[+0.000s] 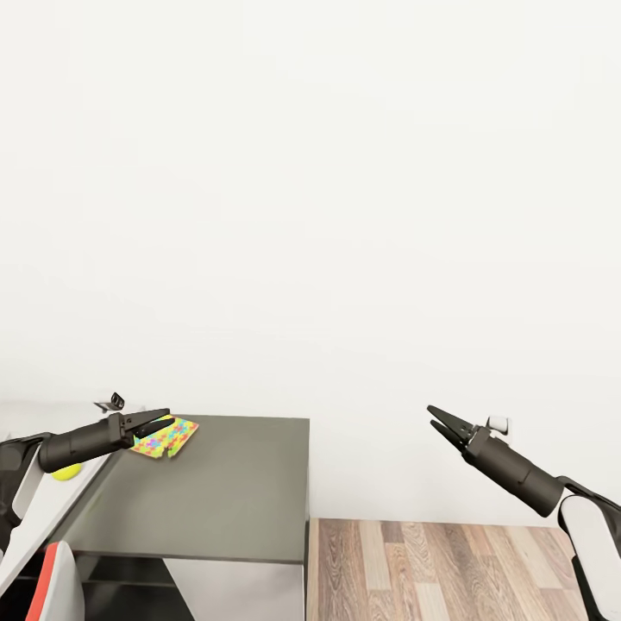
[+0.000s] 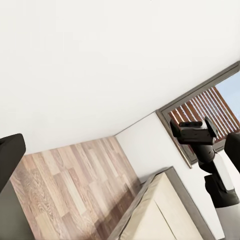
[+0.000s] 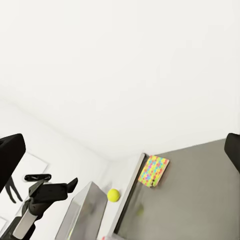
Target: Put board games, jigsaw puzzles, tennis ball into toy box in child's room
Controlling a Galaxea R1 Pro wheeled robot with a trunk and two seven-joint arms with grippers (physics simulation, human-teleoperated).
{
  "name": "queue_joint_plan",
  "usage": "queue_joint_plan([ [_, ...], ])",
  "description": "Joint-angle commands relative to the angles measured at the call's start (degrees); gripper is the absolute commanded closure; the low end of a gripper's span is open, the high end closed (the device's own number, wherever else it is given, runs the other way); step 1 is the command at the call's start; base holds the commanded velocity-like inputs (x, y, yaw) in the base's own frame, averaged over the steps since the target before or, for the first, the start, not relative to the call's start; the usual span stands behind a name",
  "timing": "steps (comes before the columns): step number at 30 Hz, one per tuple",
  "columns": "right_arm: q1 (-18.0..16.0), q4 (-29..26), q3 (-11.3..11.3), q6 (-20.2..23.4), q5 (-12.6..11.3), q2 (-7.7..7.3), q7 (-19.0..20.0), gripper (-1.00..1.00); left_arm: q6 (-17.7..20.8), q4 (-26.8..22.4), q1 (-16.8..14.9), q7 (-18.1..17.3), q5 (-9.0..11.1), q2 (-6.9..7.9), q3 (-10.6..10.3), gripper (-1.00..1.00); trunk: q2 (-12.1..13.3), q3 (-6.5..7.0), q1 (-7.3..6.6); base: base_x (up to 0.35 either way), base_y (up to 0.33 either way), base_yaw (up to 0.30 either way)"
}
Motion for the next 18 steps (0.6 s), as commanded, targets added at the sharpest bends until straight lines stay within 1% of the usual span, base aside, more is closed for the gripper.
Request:
queue_joint_plan([
  [1, -0.06, 0.0, -0.03, 0.25, 0.04, 0.01, 0.18, -1.0, 0.61, 0.0, -0.05, -0.2, 0.0, 0.01, 0.02, -1.0, -0.13, -0.13, 0.04, 0.04, 0.008, 0.0],
  [3, -0.07, 0.0, 0.07, 0.11, 0.05, -0.04, 0.17, -1.0, 0.62, 0.0, -0.05, -0.18, -0.05, 0.01, 0.08, -1.0, -0.13, -0.13, 0.04, 0.118, 0.083, 0.0],
  [6, -0.1, 0.03, 0.07, 0.1, 0.0, -0.29, 0.12, -1.0, 0.62, 0.0, -0.05, -0.19, -0.07, 0.01, 0.11, -1.0, -0.13, -0.13, 0.04, 0.197, 0.132, 0.0],
  [9, -0.13, 0.48, 0.11, 0.1, -0.03, -0.54, 0.09, -1.0, 0.62, 0.0, -0.05, -0.15, -0.06, 0.01, 0.12, -1.0, -0.13, -0.13, 0.04, 0.206, 0.053, 0.0],
  [14, -0.14, 1.05, 0.13, 0.15, -0.04, -0.67, 0.05, -1.0, 0.62, 0.0, -0.05, -0.12, -0.06, 0.01, 0.11, -1.0, -0.13, -0.13, 0.04, 0.276, 0.026, 0.0],
  [18, -0.15, 1.14, 0.13, 0.18, -0.04, -0.74, 0.03, -1.0, 0.62, 0.0, -0.05, -0.11, -0.08, 0.01, -0.01, -1.0, -0.13, -0.13, 0.04, 0.284, 0.117, 0.0],
])
